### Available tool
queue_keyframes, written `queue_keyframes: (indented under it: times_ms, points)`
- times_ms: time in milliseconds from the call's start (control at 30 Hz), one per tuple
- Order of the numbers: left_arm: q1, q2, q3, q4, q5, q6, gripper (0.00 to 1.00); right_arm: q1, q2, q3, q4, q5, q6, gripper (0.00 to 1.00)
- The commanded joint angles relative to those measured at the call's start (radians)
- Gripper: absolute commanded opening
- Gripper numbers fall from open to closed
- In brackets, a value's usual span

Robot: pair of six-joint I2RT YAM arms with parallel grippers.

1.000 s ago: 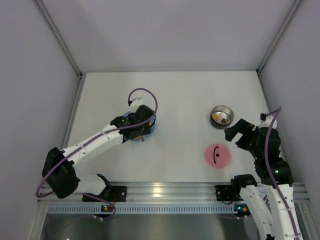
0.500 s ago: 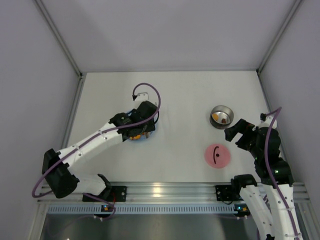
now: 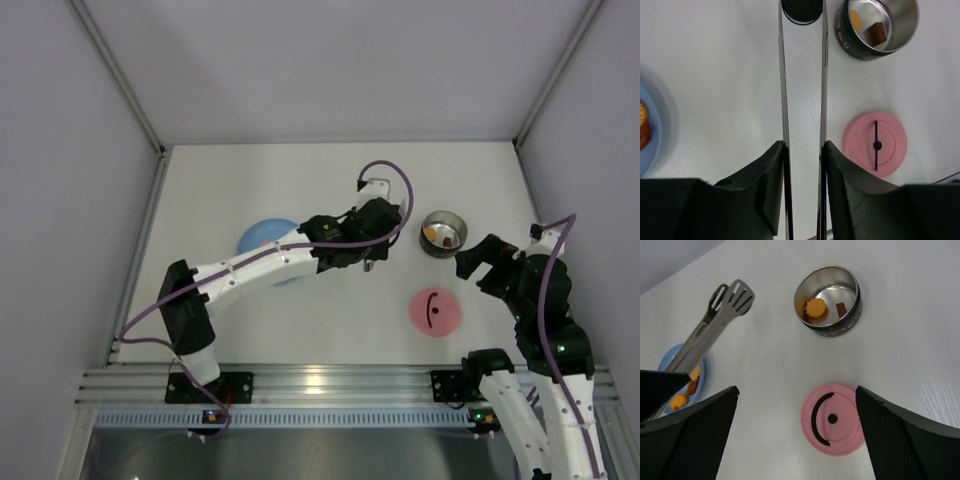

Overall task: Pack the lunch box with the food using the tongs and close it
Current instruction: Place the fake food in the packing box.

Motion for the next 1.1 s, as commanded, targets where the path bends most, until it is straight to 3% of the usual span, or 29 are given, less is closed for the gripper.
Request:
queue_keyframes:
  times_ms: [0,400,667,1067]
  points:
    - [-0.025,0.087,0.119,0.106,0.042,0.038,0.26,-0.015,-0.004,0.073,-0.016,0.047,-0.025,1.0]
    - [-0.065,0.275,0.271,0.201,0.138,0.07,0.27,-0.015,-0.008,0.11,-0.049,0.072,-0.043,0.99]
    - [-0.068,0.295,0.273,0.217,0.153,0.074,0.42,-0.015,-0.01,0.103,-0.049,0.069,-0.045,0.99]
    - [-0.068,0.274,0.256,0.229,0.153,0.087,0.49,-0.016,-0.017,0.085,-0.046,0.063,-0.04,1.0]
